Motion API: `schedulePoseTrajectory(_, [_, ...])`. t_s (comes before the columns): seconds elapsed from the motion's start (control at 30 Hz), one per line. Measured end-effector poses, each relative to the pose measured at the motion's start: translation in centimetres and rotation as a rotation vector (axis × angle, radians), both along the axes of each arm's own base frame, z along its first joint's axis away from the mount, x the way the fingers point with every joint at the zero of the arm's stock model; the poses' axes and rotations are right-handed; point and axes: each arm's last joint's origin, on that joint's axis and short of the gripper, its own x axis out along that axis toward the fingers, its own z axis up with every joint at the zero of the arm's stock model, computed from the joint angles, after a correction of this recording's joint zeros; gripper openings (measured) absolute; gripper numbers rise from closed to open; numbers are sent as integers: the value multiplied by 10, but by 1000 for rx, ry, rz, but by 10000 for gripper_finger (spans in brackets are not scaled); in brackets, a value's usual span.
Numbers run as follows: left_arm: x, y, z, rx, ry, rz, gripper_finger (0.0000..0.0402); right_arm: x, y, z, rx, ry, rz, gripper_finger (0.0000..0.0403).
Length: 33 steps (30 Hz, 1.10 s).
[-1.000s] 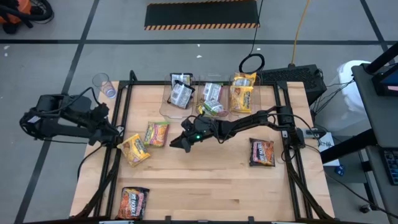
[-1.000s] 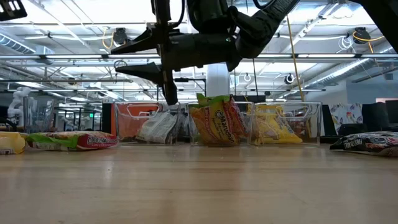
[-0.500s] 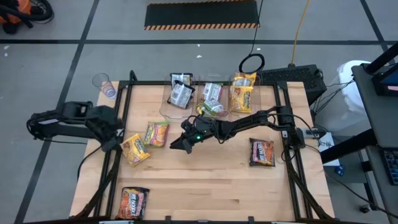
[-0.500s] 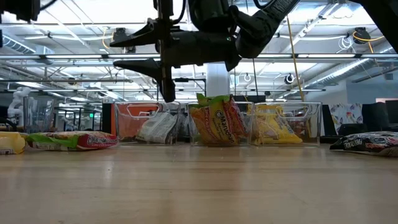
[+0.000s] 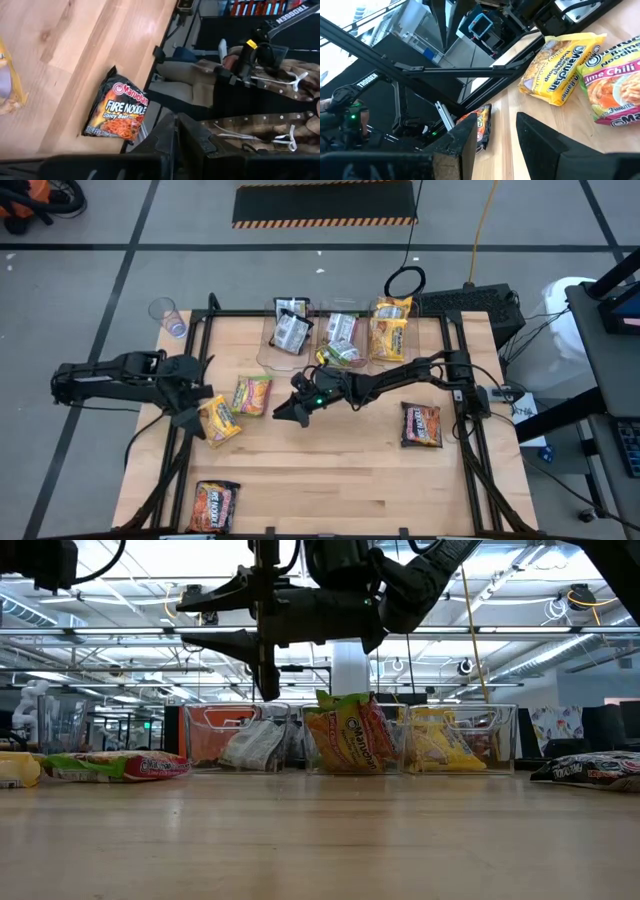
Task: Sort Maruchan noodles
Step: Put the black noodle pack into the left transparent bin
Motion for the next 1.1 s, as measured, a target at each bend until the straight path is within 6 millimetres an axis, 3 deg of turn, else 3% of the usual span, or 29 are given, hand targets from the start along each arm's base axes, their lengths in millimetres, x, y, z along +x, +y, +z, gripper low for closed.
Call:
schedulePoseTrajectory(0.2, [2, 0, 2, 18, -51, -13, 6, 0, 0, 0, -2, -2, 0, 130])
schedulePoseTrajectory(0.63, [15, 1, 11, 2, -135, 64, 49, 0, 0, 0, -3, -2, -1, 130])
schedulePoseTrajectory(0.9, [28, -9, 8, -36, -75, -31, 81, 0, 0, 2, -2, -21, -2, 130])
schedulePoseTrajectory(1.1, [39, -23, 0, 21, -52, -168, 83, 0, 0, 9, -10, -85, 9, 130])
